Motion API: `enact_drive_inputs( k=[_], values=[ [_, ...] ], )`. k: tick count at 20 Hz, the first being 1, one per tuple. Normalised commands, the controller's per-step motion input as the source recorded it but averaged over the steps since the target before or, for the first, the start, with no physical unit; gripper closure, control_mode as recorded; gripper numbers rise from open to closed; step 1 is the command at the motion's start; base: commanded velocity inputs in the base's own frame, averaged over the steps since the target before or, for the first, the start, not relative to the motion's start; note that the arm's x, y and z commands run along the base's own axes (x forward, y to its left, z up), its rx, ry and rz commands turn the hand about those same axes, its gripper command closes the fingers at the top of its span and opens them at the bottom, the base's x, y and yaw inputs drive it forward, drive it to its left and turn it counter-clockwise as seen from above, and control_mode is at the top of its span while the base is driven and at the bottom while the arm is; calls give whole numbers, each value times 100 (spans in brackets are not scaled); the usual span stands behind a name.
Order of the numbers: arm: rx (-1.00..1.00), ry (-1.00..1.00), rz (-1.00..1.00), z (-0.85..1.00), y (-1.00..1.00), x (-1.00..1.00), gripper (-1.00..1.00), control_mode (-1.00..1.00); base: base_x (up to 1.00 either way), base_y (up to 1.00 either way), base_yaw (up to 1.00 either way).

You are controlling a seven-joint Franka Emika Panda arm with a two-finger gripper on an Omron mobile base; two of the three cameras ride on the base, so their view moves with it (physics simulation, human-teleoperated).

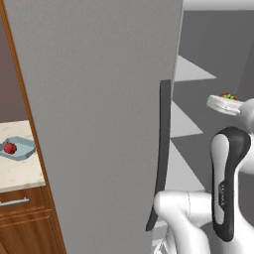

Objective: Take the tomato and bell pepper out of the freezer and place them in the tupperware container on the counter. Then put the tupperware containing the vegetables back in the freezer.

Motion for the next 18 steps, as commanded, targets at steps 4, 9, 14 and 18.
enact_drive_inputs(
  k=[4, 9, 14, 18],
  values=[
    [3, 16, 0, 60, 24, -97, 100, -100, 0, 0, 0],
    [3, 24, 0, 49, 38, -89, 100, -100, 0, 0, 0],
    [0, 25, 0, 14, 46, -75, 100, -100, 0, 0, 0],
    [0, 27, 0, 0, 45, -41, 100, -100, 0, 0, 0]
  ],
)
